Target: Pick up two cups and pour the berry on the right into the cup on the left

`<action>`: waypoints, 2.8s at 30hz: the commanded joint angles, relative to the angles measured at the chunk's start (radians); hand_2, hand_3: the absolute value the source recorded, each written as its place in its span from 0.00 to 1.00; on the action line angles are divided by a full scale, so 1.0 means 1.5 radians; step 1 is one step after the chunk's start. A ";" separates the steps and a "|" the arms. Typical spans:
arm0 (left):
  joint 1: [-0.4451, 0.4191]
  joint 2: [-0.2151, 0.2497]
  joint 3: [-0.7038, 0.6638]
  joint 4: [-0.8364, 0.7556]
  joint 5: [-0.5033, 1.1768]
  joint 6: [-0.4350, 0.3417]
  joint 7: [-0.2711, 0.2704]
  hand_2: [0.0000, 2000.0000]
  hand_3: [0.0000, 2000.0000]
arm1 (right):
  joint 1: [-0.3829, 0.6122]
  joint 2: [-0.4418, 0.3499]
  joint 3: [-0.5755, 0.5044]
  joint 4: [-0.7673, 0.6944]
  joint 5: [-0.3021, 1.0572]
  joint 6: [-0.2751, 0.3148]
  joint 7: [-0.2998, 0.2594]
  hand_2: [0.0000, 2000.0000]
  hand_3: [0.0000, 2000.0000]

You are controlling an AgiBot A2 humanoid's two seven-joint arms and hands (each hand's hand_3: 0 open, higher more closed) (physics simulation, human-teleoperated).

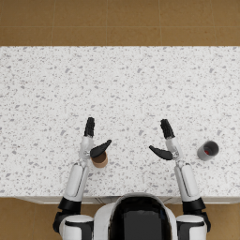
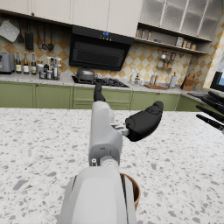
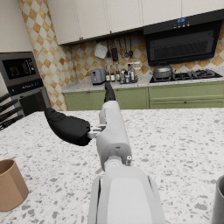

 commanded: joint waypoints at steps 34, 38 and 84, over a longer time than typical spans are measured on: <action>-0.138 -0.027 -0.039 -0.030 0.231 -0.067 -0.067 0.00 0.00 | -0.159 -0.011 -0.255 0.099 0.210 -0.066 0.067 0.00 0.00; -0.156 -0.028 -0.052 -0.010 0.286 -0.067 -0.067 0.00 0.00 | -0.189 -0.046 -0.367 0.090 0.265 -0.066 0.067 0.00 0.00; -0.186 0.023 -0.013 0.097 0.305 -0.103 -0.070 1.00 0.64 | -0.143 -0.088 -0.389 -0.236 0.285 -0.046 0.068 1.00 0.64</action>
